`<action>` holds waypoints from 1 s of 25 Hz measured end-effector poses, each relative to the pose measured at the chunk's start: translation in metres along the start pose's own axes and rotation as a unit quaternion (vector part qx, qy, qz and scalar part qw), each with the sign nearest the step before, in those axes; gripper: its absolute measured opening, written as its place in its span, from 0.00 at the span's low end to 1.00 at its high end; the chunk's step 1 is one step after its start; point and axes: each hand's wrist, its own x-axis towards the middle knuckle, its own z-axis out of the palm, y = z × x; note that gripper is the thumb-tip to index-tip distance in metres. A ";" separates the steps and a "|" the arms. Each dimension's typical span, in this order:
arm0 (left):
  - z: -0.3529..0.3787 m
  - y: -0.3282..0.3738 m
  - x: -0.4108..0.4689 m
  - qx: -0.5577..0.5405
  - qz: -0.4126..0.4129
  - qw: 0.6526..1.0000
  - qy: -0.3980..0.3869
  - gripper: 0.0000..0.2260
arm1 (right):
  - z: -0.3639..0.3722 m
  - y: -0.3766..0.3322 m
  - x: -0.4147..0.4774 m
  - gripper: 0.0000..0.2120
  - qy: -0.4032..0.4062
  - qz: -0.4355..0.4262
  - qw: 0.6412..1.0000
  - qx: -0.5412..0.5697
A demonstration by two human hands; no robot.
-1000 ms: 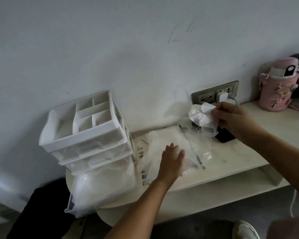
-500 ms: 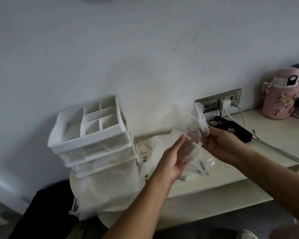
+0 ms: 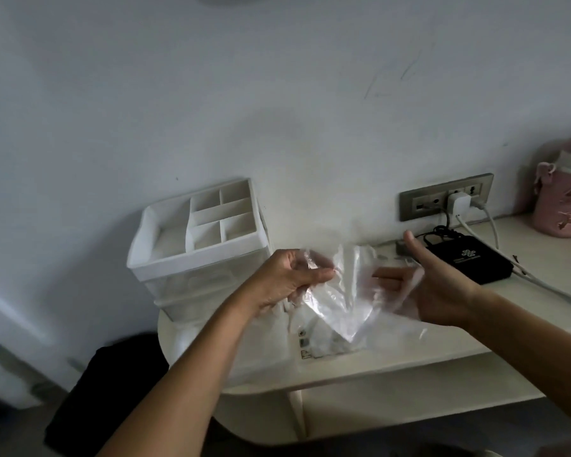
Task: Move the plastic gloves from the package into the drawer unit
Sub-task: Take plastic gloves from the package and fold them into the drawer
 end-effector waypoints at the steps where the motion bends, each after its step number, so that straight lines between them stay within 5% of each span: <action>1: -0.009 0.004 -0.006 0.019 -0.002 1.000 -0.023 0.03 | 0.005 0.003 0.004 0.39 -0.017 -0.003 1.000 -0.016; 6: -0.043 -0.007 -0.027 0.063 -0.073 0.995 -0.004 0.04 | 0.038 0.020 0.026 0.10 0.013 -0.054 0.991 -0.126; 14: -0.080 -0.050 -0.063 -0.031 -0.169 0.980 0.098 0.02 | 0.093 0.039 0.052 0.09 0.053 -0.043 0.925 -0.373; 18: -0.092 -0.066 -0.079 -0.042 -0.183 0.980 0.073 0.08 | 0.111 0.051 0.071 0.07 0.050 -0.071 0.875 -0.476; 25: -0.110 -0.099 -0.082 -0.034 -0.224 0.944 0.238 0.03 | 0.126 0.056 0.110 0.08 0.088 -0.068 0.838 -0.534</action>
